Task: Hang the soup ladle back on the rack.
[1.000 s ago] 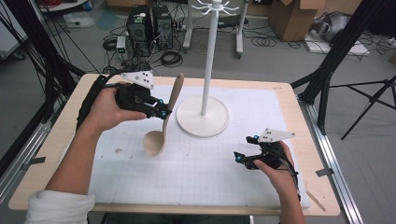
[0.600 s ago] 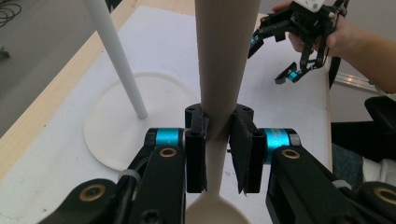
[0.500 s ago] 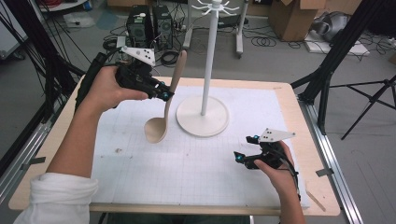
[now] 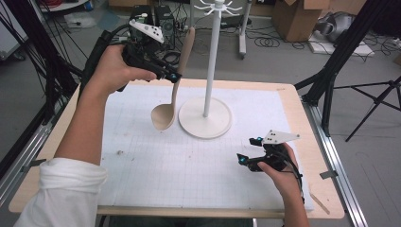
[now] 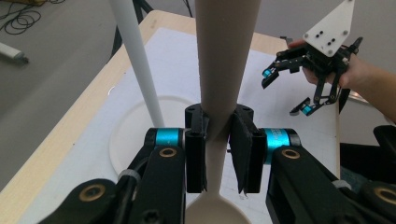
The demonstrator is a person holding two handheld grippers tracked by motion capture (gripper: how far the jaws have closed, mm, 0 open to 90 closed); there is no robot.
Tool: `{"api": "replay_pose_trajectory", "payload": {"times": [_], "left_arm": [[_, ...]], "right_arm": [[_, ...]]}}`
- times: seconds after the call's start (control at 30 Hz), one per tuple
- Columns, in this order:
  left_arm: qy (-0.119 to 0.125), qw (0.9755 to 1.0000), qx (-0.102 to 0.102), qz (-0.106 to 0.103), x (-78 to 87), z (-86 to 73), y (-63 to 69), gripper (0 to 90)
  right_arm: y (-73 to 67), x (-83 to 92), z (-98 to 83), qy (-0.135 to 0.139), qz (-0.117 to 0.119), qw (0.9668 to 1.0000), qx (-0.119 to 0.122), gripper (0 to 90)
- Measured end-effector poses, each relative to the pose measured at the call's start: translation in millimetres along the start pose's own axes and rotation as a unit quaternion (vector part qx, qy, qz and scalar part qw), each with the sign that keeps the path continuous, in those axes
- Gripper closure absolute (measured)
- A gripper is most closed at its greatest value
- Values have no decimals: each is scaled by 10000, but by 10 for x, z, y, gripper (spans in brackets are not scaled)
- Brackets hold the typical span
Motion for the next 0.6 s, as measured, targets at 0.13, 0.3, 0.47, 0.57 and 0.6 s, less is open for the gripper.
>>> {"api": "replay_pose_trajectory", "payload": {"times": [0.13, 0.3, 0.47, 0.57, 0.6], "left_arm": [[-23, 9999, 27, 111, -13, 102, -71, 762], [-45, 9996, 118, 235, -7, 213, -155, 762], [-61, 9995, 183, 246, -3, 289, -214, 762], [-95, 9994, 165, 287, -19, 330, -222, 762], [-83, 9992, 170, 343, -23, 348, -229, 762]], "right_arm": [[-6, -6, 0, 0, 10, 10000, 6, 187], [-11, 3, -2, -1, 22, 10000, -7, 187], [-11, 13, 0, 22, 35, 10000, -8, 187], [-9, 12, -5, 8, 33, 10000, -34, 187], [-11, 12, -5, 10, 38, 10000, -39, 187]]}}
Point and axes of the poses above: each handheld gripper's, and its own axes: x roughly backward along the jaws, z roughly out of its top, y roughly to its right, the point moved 9 cm from there along -x, roughly forward along the jaws, and after that the axes turned 6 degrees about z, right-handed, at the moved point
